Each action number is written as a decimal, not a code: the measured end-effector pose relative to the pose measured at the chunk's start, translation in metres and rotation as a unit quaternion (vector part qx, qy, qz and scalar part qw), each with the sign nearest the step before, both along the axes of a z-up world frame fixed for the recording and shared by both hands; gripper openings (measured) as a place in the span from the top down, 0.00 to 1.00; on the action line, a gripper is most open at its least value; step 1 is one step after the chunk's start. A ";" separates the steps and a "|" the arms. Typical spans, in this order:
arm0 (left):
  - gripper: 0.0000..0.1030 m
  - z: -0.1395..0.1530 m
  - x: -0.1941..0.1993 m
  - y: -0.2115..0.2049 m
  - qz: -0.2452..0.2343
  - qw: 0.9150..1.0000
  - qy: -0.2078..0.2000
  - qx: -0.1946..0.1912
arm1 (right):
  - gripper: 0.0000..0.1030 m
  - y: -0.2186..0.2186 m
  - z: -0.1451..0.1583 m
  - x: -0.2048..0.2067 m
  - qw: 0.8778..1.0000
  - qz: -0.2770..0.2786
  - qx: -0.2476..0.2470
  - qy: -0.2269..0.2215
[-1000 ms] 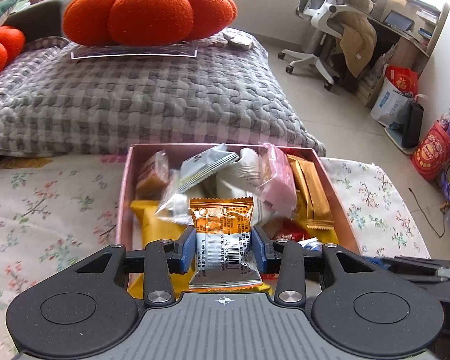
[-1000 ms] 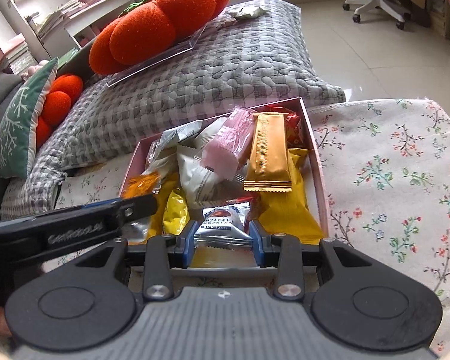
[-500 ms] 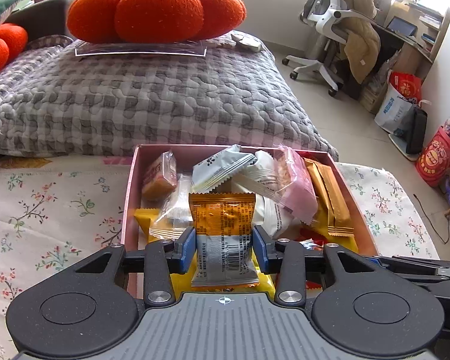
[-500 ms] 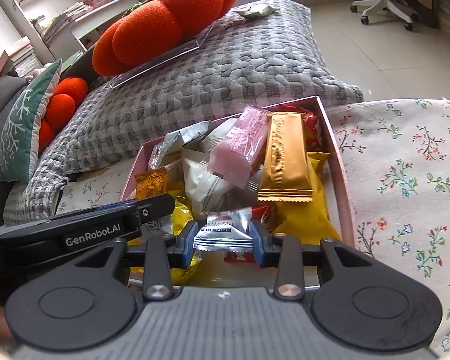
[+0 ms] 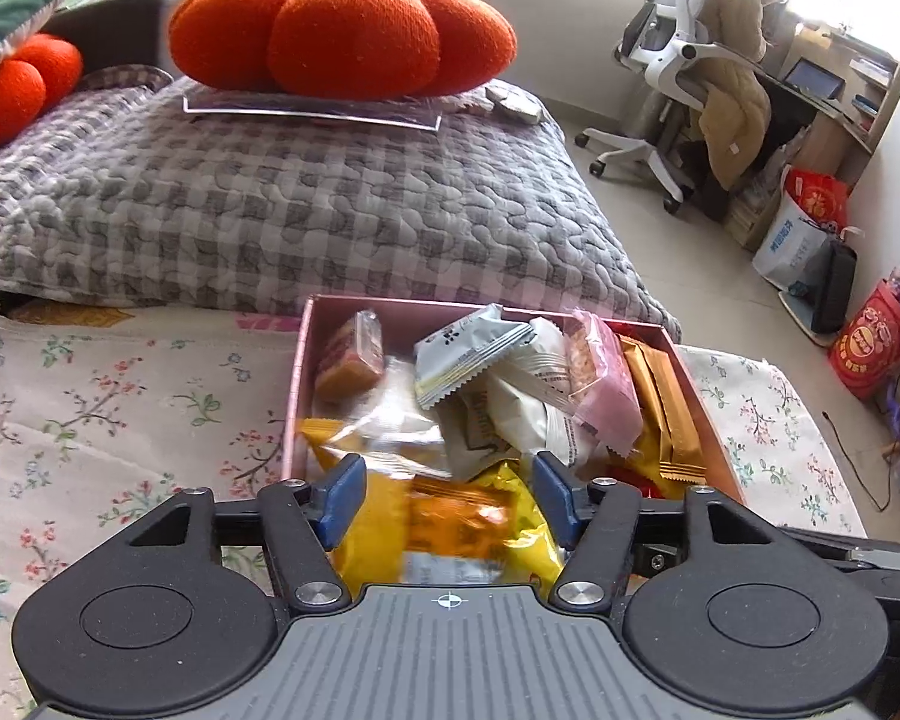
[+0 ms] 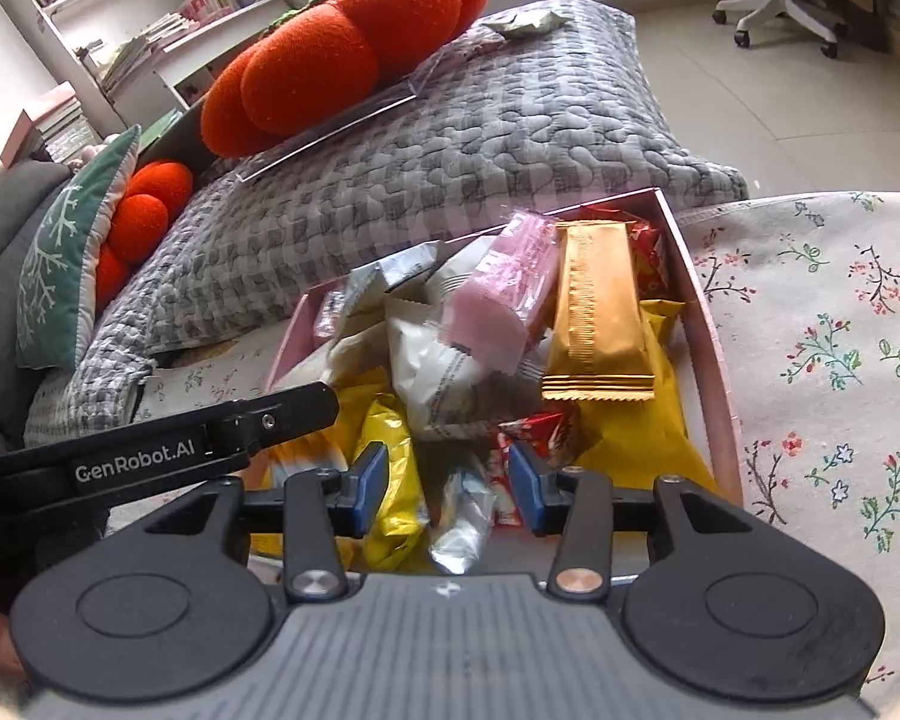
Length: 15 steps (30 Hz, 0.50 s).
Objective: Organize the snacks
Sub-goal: 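Lower the orange-white pack and silver pack into the box and release both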
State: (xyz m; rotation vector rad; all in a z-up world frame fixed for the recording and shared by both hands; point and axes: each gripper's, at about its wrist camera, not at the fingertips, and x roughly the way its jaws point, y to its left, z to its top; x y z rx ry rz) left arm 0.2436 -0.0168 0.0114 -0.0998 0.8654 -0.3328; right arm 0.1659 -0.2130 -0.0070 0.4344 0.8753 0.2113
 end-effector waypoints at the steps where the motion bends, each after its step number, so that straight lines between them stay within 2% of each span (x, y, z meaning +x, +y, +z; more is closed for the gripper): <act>1: 0.38 0.002 -0.003 0.002 0.001 1.000 -0.001 0.000 | 0.58 0.001 0.002 -0.001 1.000 0.001 -0.006 -0.002; 4: 0.37 0.008 -0.011 0.009 0.007 1.000 -0.003 0.006 | 0.57 0.002 0.007 -0.004 1.000 -0.003 -0.028 -0.011; 10: 0.33 0.010 -0.038 0.025 0.024 0.999 0.000 0.028 | 0.52 -0.006 0.015 -0.014 1.000 -0.017 -0.019 -0.009; 15: 0.31 0.006 -0.066 0.037 0.042 0.998 0.002 0.049 | 0.47 0.005 0.022 -0.028 0.999 -0.003 -0.050 -0.009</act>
